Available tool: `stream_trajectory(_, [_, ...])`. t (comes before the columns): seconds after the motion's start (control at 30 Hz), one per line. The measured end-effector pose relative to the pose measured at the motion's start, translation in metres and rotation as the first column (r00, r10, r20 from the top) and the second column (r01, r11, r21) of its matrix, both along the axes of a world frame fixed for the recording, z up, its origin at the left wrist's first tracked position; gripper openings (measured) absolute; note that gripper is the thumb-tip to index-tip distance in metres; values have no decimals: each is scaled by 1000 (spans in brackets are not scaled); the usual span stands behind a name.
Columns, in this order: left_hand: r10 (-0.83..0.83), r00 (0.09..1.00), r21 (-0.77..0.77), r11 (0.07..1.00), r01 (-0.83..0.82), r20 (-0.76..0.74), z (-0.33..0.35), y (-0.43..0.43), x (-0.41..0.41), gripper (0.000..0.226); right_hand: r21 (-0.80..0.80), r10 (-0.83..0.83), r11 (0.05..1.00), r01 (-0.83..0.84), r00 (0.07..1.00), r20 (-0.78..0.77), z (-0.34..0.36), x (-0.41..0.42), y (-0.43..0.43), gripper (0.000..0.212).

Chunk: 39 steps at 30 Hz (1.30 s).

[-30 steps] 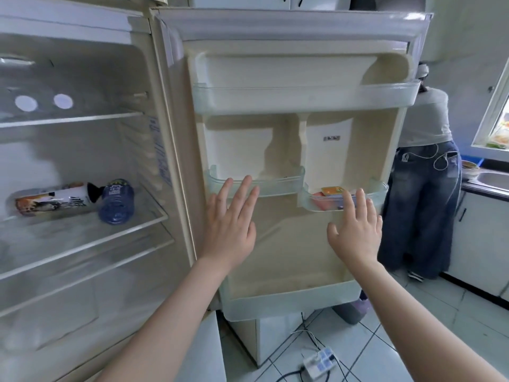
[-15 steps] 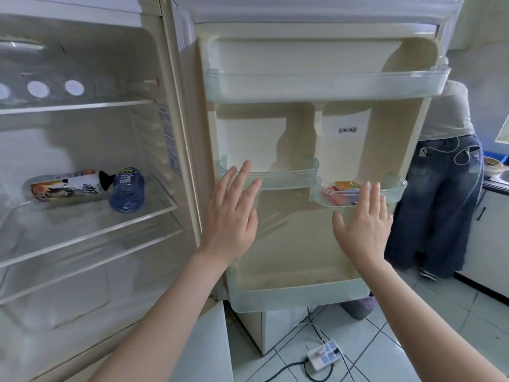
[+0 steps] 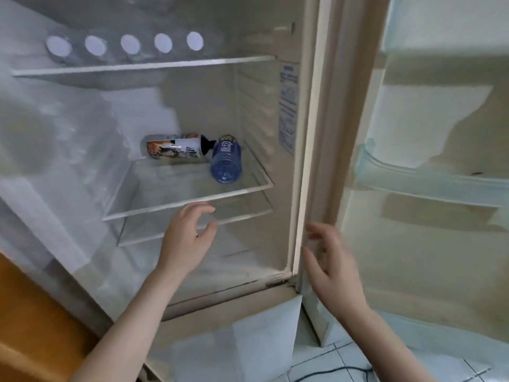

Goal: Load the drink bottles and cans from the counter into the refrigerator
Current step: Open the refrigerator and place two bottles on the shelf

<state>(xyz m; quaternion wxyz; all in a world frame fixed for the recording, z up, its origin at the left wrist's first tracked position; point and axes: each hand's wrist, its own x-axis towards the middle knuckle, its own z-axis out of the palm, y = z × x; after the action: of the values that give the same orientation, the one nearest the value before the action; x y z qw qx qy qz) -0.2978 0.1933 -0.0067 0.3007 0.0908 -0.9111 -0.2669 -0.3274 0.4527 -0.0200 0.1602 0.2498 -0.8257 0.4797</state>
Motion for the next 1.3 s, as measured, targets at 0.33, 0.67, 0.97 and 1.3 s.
stream_trajectory(0.33, [140,990,82,987,-140,7,5,-123,-80,20,138,46,989,-53,997,57,36,-116,-148,36])
stream_trajectory(0.67, [135,985,-12,991,-135,106,29,-205,-197,35,348,-157,928,135,987,35,54,-204,-251,53])
stream_trajectory(0.97, [276,908,-339,926,-164,314,22,-262,-272,71,477,-186,871,112,976,111,43,-227,-264,66])
stream_trajectory(1.3, [377,908,-536,813,-229,183,23,-269,-257,72,488,-175,870,71,970,171,48,-235,-257,68])
